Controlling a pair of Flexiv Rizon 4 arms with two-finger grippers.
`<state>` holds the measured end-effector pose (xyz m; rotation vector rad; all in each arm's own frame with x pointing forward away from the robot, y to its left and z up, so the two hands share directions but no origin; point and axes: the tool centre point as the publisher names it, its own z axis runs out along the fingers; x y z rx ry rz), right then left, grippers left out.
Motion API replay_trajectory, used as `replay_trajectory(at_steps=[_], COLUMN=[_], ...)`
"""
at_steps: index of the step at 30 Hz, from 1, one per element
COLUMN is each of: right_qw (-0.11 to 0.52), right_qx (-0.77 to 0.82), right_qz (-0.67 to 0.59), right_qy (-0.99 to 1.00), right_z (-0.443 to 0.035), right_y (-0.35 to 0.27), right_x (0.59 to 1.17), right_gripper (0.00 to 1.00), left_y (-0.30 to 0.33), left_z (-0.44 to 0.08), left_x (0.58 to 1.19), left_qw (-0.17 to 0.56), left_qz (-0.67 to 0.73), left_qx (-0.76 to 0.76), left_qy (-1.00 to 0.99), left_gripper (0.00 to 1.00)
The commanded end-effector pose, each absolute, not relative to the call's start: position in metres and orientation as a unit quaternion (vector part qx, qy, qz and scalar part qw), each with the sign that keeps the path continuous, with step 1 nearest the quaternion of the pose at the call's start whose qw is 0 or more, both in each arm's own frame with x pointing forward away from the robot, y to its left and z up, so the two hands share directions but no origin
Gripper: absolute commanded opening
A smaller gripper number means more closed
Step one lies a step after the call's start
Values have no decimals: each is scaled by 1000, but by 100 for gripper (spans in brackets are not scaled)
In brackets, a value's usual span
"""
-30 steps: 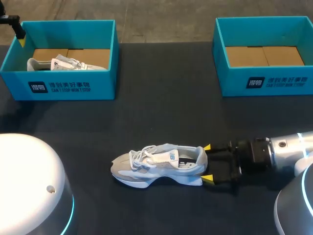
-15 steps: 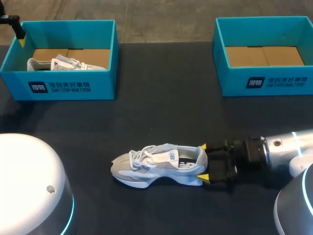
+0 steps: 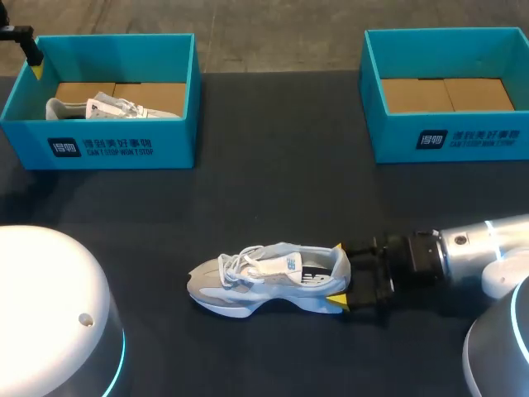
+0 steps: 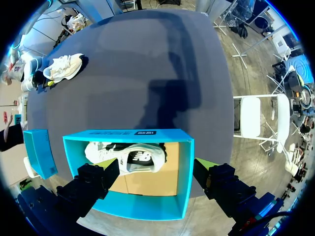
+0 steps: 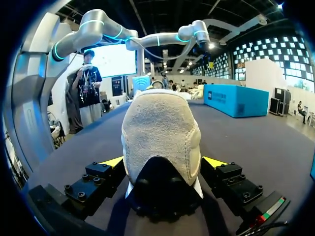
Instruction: Take the shoe out of the shoebox, open the shoe tongue, remove and reinsert the insole, then place the shoe into the shoebox
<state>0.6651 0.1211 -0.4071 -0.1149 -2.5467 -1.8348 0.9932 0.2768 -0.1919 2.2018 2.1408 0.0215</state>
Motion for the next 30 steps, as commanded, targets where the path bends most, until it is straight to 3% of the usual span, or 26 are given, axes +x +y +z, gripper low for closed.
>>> replay_trajectory(at_steps=[1, 30], right_qw=[0, -6], right_qx=[-34, -11], right_qz=[-587, -595], right_qy=[-809, -804], right_z=[-411, -416], right_y=[125, 140], right_x=[666, 666], right_gripper=[100, 100], left_y=[277, 277], left_z=[-192, -192], left_x=[992, 992], left_qw=[35, 35], left_qz=[9, 9], left_qx=[717, 717], left_qy=[697, 697], left_gripper=[100, 100])
